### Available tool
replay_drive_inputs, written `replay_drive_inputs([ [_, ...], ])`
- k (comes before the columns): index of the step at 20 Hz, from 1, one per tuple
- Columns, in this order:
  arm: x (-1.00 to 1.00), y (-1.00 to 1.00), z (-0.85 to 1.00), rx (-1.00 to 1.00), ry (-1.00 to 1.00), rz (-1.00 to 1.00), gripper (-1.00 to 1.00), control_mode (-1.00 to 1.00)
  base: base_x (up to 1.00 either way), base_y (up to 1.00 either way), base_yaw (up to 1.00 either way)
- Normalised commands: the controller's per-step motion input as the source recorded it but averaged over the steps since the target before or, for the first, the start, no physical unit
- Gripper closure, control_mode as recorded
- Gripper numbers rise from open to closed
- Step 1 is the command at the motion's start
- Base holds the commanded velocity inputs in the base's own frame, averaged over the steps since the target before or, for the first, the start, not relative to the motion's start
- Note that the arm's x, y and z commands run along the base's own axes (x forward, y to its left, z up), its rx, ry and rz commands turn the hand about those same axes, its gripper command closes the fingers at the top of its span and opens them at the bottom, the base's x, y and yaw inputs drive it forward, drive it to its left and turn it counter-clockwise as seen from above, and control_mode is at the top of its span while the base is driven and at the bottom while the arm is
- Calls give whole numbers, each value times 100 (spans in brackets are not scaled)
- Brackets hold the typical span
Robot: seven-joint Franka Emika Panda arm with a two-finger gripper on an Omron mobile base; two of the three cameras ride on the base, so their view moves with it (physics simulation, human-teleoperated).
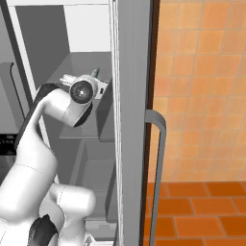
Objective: Place one lemon and one fish in each tupperware on the nearby counter, to pack two identical lunches.
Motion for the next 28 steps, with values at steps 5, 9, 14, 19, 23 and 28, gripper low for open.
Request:
replay_drive_inputs([
  [5,-100,-26,-85,-29,16,4,100,-100,0,0,0],
  [9,-75,6,-75,-40,34,7,100,100,-25,8,3],
  [14,0,0,0,0,0,0,100,100,-100,89,30],
  [19,0,0,0,0,0,0,100,100,-100,100,53],
  [23,0,0,0,0,0,0,100,100,-39,100,38],
  [28,0,0,0,0,0,0,100,100,88,100,2],
])
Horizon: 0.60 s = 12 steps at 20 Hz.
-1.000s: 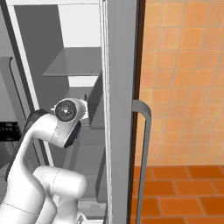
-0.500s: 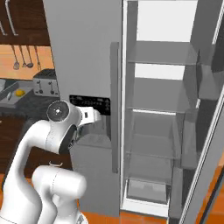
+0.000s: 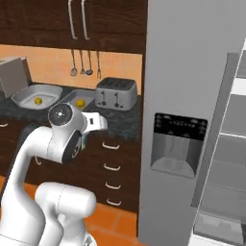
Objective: Place one lemon and one fish in each tupperware on the nearby counter, to pack two identical lunches.
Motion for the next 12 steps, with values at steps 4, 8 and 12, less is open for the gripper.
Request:
replay_drive_inputs([
  [4,0,0,0,0,0,0,100,100,100,100,-1],
  [8,0,0,0,0,0,0,100,100,100,100,-6],
  [12,0,0,0,0,0,0,100,100,90,100,-18],
])
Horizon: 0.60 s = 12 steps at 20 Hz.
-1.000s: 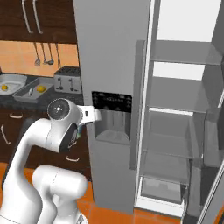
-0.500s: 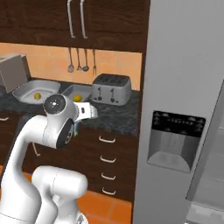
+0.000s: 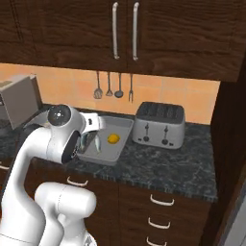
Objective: Place one lemon and one fish in each tupperware on the nearby counter, to pack two identical lunches.
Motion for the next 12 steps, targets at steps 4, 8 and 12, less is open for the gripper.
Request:
replay_drive_inputs([
  [4,0,0,0,0,0,0,100,100,54,100,-40],
  [8,0,0,0,0,0,0,100,100,31,100,-39],
  [12,79,100,-75,-8,13,-31,100,-100,0,0,0],
])
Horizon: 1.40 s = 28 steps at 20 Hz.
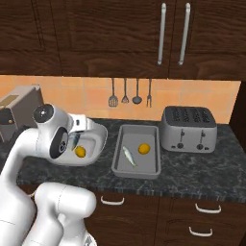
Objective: Place one lemon and one fish in each tupperware on the nearby counter, to pack two identical lunches.
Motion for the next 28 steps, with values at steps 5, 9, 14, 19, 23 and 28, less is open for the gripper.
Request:
replay_drive_inputs([
  [5,100,100,-100,0,24,-20,100,-100,0,0,0],
  [9,100,100,-86,3,34,-11,100,-100,0,0,0],
  [14,78,58,-5,0,33,-4,100,-100,0,0,0],
  [19,28,8,-12,0,1,0,100,-100,0,0,0],
  [23,72,29,-63,1,-3,0,100,-100,0,0,0],
  [28,67,19,-22,1,-3,0,-100,-100,0,0,0],
])
